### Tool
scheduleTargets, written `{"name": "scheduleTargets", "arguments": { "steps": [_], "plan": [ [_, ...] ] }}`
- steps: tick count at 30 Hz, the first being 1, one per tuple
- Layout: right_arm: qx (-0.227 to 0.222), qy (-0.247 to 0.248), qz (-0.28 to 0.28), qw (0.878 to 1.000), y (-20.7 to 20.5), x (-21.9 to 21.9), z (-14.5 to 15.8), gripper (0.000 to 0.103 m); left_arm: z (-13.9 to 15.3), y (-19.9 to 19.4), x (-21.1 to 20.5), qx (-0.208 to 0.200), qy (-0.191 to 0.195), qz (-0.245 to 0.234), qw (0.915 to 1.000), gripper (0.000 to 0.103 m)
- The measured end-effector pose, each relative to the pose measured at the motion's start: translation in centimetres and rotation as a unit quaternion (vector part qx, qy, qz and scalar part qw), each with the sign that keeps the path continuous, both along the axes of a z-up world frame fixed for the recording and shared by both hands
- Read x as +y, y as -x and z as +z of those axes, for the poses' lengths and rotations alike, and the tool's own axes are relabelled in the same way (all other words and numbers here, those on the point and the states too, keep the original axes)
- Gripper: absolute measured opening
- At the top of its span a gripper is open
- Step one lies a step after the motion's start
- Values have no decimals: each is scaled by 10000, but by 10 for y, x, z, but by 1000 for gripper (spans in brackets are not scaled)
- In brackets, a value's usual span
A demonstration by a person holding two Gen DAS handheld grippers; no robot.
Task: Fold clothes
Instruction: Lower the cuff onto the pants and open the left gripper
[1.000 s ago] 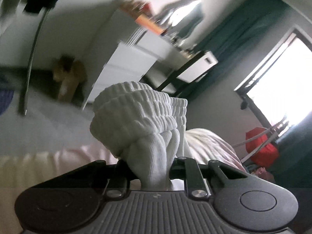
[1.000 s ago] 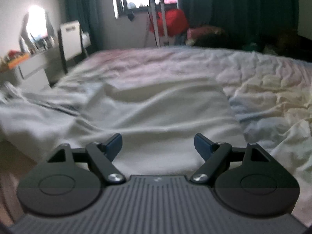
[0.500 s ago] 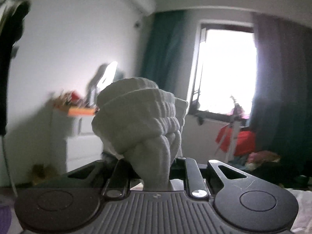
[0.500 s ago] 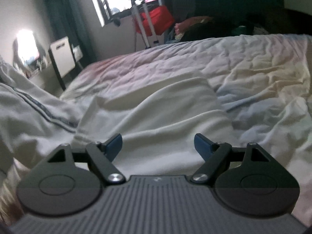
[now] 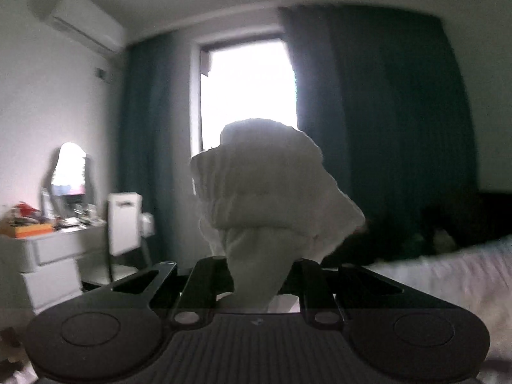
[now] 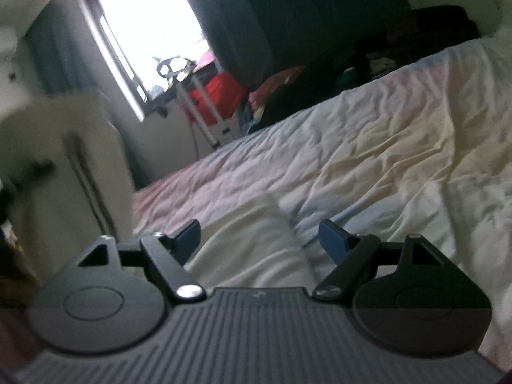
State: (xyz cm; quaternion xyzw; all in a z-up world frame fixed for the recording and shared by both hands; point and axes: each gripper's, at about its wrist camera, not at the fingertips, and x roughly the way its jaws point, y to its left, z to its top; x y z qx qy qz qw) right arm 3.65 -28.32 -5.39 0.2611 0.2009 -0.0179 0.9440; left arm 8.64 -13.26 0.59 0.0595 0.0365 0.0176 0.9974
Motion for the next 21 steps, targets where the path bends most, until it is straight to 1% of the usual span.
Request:
{"name": "scheduleTargets", "arguments": {
  "steps": [3,5,7,9,10,11,12,13,14,15,17,19,20,21],
  "plan": [
    [-48,-251,-251,9994,8,-22,0,83,-46,-1,-39,511,-328,-337,9976,16],
    [-58,-455,-341,9984,12,-35,-2,83,-78,1,-51,790,-548,-582,9937,17],
    [-58,-600,-390,9974,14,-45,-4,83,-103,-1,-63,1081,-713,-765,9886,19],
    [-62,-601,-424,9973,14,-50,-5,84,-117,-2,-68,1171,-840,-803,9863,22],
    [-62,-613,-404,9973,13,-50,-6,84,-118,-2,-68,1203,-860,-795,9858,28],
    [-58,-630,-378,9973,12,-50,-7,84,-119,-3,-68,1252,-875,-792,9851,42],
    [-46,-654,-338,9973,10,-50,-8,84,-118,-6,-63,1394,-861,-818,9831,53],
    [-34,-668,-299,9973,9,-49,-9,84,-118,-8,-59,1506,-870,-855,9810,70],
    [-24,-665,-259,9974,9,-47,-9,84,-117,-11,-54,1618,-879,-893,9788,77],
    [-13,-662,-220,9976,8,-45,-10,84,-117,-13,-48,1722,-891,-931,9766,80],
    [9,-654,-138,9978,8,-41,-10,84,-119,-17,-26,1832,-955,-1035,9729,89],
    [21,-694,-49,9976,8,-38,-11,84,-114,-14,14,2020,-999,-1197,9669,89],
    [23,-728,-7,9973,8,-36,-11,84,-112,-10,22,2110,-1015,-1300,9635,90],
    [25,-767,40,9970,8,-35,-12,84,-109,-5,30,2120,-944,-1306,9639,90]
  ]
}}
